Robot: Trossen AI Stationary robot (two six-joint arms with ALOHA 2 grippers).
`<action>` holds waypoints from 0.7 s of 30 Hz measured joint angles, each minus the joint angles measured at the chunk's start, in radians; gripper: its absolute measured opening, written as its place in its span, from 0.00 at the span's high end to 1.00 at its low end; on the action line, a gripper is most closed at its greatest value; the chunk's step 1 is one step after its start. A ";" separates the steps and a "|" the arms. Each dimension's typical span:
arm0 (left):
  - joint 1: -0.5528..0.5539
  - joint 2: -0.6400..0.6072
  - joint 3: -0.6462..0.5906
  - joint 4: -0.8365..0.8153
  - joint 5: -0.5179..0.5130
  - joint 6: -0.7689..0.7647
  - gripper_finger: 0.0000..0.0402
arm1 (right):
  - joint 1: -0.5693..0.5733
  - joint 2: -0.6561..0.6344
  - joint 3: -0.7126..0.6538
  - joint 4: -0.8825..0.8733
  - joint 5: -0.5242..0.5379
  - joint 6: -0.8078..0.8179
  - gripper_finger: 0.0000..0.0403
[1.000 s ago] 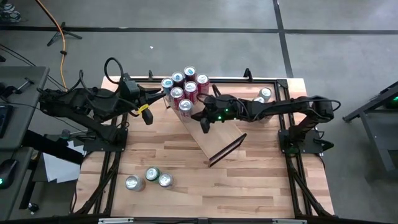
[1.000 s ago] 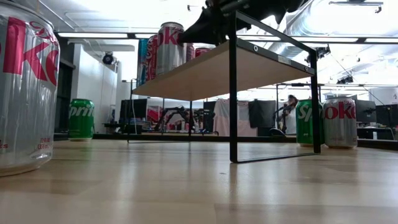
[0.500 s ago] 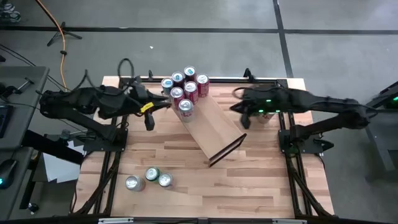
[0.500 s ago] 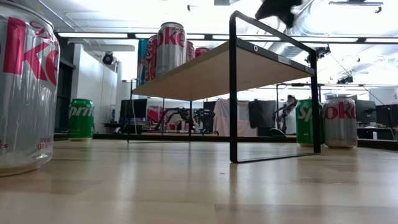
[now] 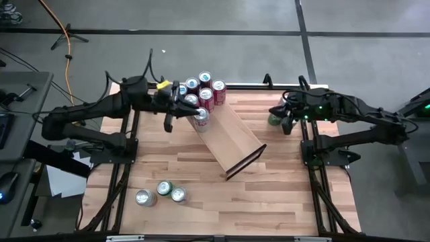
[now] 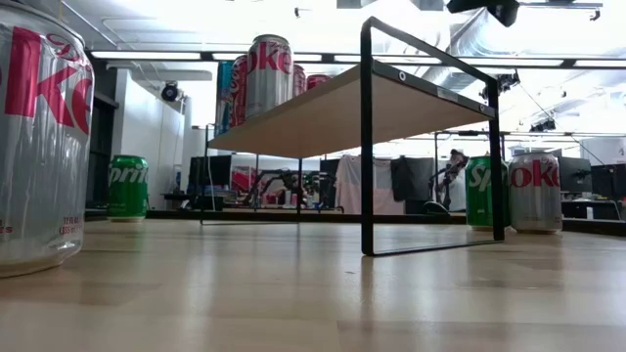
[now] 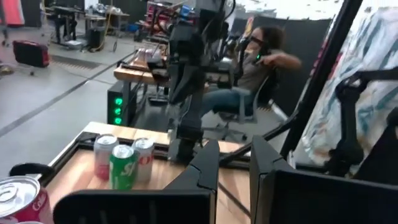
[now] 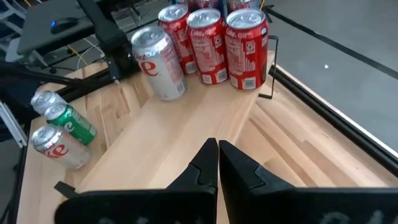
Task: Place canned beverage on shelf
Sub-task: Put the top silver soda can on the shelf aligned with the other silver soda can
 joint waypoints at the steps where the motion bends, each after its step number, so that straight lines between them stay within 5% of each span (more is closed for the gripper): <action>1: 0.010 0.000 0.000 0.002 0.009 -0.009 1.00 | 0.000 0.000 0.000 -0.007 -0.001 0.000 1.00; 8: 0.023 0.000 -0.001 -0.011 0.000 -0.017 1.00 | -0.023 0.029 0.000 -0.140 -0.003 0.053 0.91; 17: 0.023 0.000 -0.001 -0.016 -0.014 -0.026 1.00 | -0.151 0.164 -0.001 -0.555 0.074 0.212 0.37; 21: 0.023 0.000 -0.001 -0.017 -0.014 -0.026 1.00 | -0.224 0.252 -0.002 -0.635 0.116 0.220 0.20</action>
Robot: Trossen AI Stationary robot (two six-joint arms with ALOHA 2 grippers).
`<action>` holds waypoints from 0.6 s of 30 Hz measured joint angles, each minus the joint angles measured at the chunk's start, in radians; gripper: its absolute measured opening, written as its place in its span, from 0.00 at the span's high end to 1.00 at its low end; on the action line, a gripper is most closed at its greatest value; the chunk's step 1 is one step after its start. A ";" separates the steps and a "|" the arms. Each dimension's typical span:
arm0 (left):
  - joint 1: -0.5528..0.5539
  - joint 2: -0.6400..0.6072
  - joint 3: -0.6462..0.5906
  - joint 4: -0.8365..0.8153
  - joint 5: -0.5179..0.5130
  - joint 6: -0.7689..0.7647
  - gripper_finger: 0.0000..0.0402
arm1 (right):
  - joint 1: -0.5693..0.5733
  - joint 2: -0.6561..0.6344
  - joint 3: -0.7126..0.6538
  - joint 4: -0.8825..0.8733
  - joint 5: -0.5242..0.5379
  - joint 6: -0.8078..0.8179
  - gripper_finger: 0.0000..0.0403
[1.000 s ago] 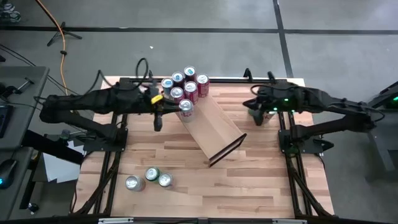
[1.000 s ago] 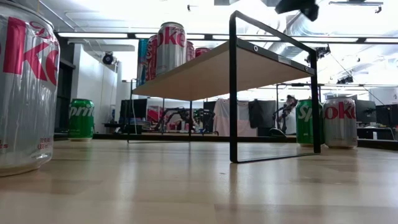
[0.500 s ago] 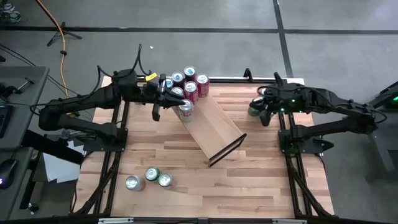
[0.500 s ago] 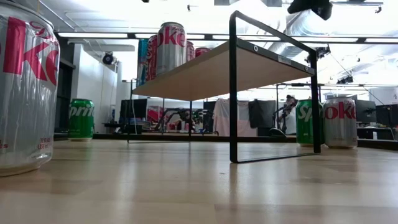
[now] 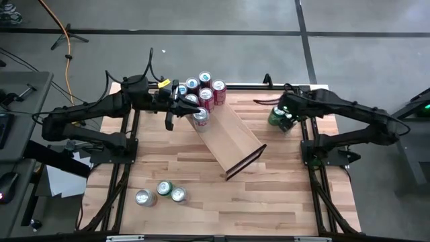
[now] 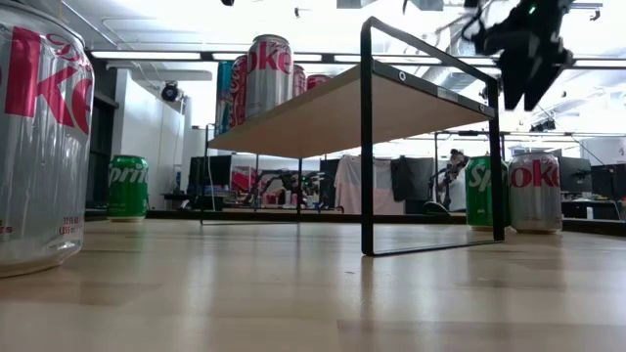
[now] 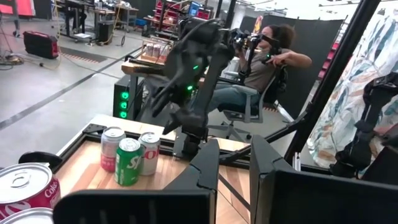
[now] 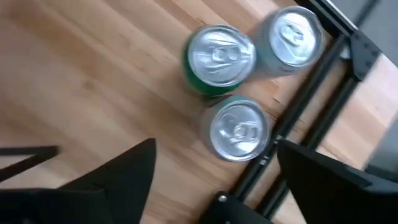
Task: Place canned beverage on shelf
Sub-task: Put the top silver soda can on the shelf aligned with the other silver soda can
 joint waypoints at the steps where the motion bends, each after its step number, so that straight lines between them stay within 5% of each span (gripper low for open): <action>1: 0.000 0.000 0.000 0.000 0.000 0.000 1.00 | -0.021 0.021 0.000 0.001 0.003 -0.012 0.18; 8: 0.000 0.000 0.000 -0.025 -0.001 -0.017 1.00 | -0.185 0.150 0.000 0.005 0.000 -0.116 0.14; 14: 0.000 0.000 0.000 -0.064 -0.002 -0.018 1.00 | -0.314 0.157 -0.043 0.032 -0.183 -0.259 0.14; 18: 0.000 0.000 0.000 -0.065 -0.002 -0.018 1.00 | -0.376 0.135 -0.137 0.073 -0.176 -0.282 0.14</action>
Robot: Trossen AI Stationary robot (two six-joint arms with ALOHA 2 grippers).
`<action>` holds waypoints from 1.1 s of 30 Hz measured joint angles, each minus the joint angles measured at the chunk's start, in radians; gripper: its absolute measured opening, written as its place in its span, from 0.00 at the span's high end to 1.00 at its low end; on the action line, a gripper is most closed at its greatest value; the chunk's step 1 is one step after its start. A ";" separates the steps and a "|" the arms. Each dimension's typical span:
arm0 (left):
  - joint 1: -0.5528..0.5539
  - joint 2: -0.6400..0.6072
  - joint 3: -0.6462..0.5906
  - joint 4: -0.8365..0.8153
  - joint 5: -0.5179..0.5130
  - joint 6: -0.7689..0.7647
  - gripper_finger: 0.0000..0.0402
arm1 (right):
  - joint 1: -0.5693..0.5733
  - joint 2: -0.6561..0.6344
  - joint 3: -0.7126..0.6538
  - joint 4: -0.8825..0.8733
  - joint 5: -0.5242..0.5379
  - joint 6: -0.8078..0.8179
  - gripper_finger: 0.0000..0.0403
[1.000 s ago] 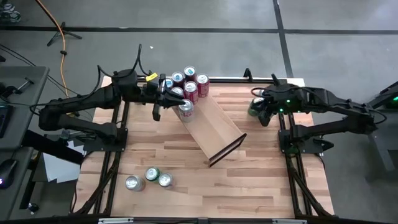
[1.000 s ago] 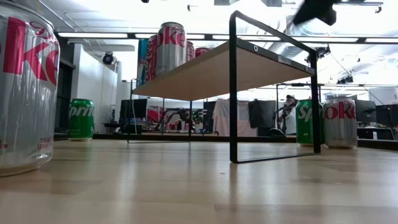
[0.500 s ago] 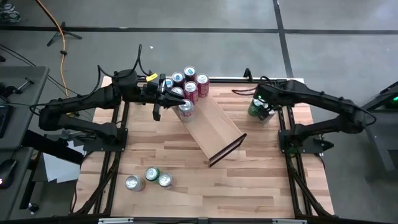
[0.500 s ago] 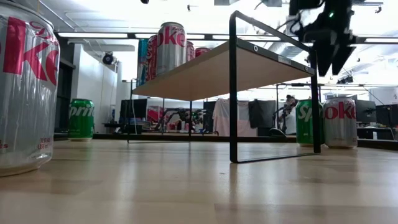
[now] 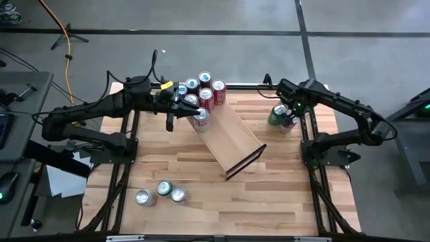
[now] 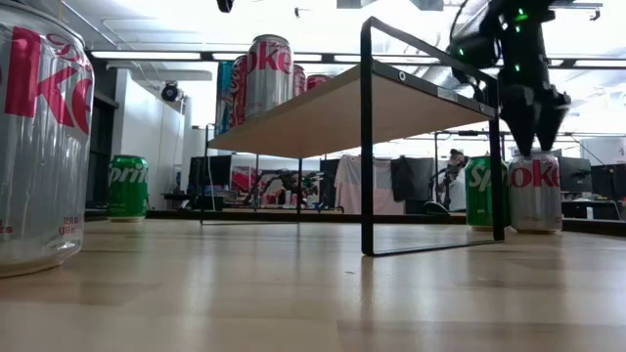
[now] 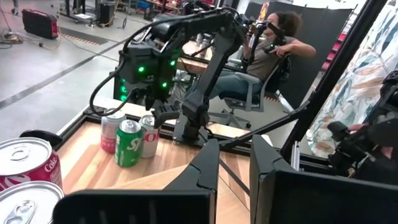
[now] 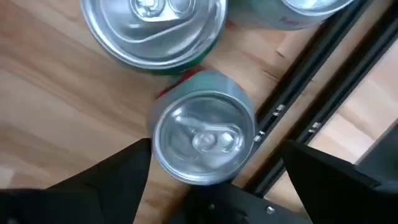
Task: Place canned beverage on shelf
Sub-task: Put the top silver soda can on the shelf aligned with the other silver soda can
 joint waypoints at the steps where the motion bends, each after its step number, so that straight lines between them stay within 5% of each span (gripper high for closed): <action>1: 0.000 0.000 0.000 0.001 0.000 0.001 1.00 | -0.011 -0.005 -0.021 0.029 -0.007 0.002 0.14; 11: 0.000 0.000 0.000 0.007 0.000 0.000 1.00 | -0.030 -0.011 -0.150 0.212 -0.003 0.019 0.14; 19: 0.000 0.000 0.000 0.007 -0.003 0.001 1.00 | -0.011 -0.013 -0.162 0.153 -0.007 0.011 0.23; 26: 0.000 0.000 0.001 0.023 -0.036 0.001 1.00 | 0.090 -0.050 0.019 -0.049 -0.016 0.006 0.29; 33: 0.000 0.000 0.001 0.023 -0.051 0.001 1.00 | 0.278 -0.053 0.375 -0.187 -0.130 0.062 0.29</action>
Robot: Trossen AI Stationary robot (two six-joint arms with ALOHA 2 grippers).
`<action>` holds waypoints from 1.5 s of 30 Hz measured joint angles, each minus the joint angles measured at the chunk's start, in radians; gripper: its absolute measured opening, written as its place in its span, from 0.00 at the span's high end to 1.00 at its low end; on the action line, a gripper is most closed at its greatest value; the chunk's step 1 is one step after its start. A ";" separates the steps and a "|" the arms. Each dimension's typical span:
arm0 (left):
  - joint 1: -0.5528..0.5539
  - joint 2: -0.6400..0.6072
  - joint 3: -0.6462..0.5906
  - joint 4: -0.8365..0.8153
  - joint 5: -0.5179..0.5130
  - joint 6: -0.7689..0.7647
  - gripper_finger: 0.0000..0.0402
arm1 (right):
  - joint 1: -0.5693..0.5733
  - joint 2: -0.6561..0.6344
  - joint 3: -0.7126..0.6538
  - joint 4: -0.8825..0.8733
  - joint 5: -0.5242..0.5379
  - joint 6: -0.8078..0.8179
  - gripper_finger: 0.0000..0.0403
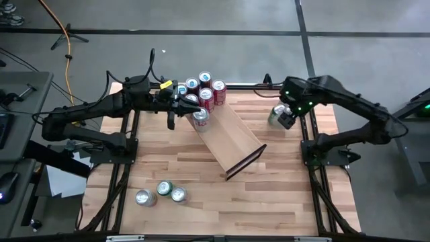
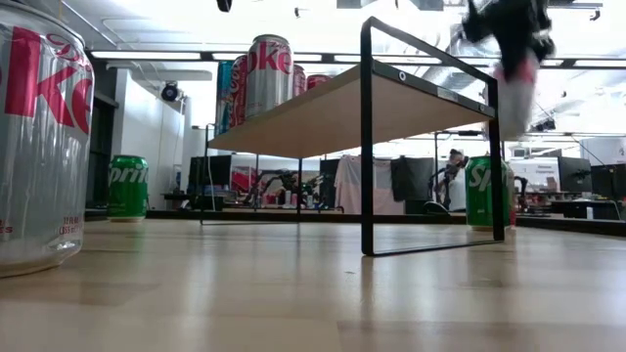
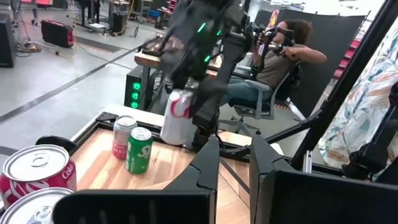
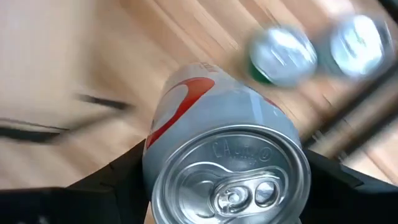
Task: Place canned beverage on shelf
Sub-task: Put the top silver soda can on the shelf aligned with the other silver soda can
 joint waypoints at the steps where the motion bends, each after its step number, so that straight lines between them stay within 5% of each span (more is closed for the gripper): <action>1: 0.000 0.000 0.000 0.000 -0.001 0.000 1.00 | 0.033 0.008 0.051 0.014 -0.014 0.021 0.29; 8: 0.000 0.000 0.000 0.000 -0.003 0.001 1.00 | 0.276 0.199 0.384 0.069 0.038 0.131 0.29; 16: 0.000 0.000 0.000 -0.001 -0.003 0.000 1.00 | 0.422 0.571 0.723 -0.037 0.088 -0.023 0.29; 23: 0.000 0.000 0.000 -0.001 -0.003 -0.001 1.00 | 0.431 0.713 0.769 -0.039 0.105 -0.073 0.29; 35: 0.000 0.000 0.000 -0.001 -0.003 -0.001 1.00 | 0.434 0.729 0.764 -0.039 0.056 -0.062 0.29; 45: 0.000 0.000 0.000 -0.001 -0.003 -0.002 1.00 | 0.434 0.729 0.764 -0.032 0.053 -0.087 0.09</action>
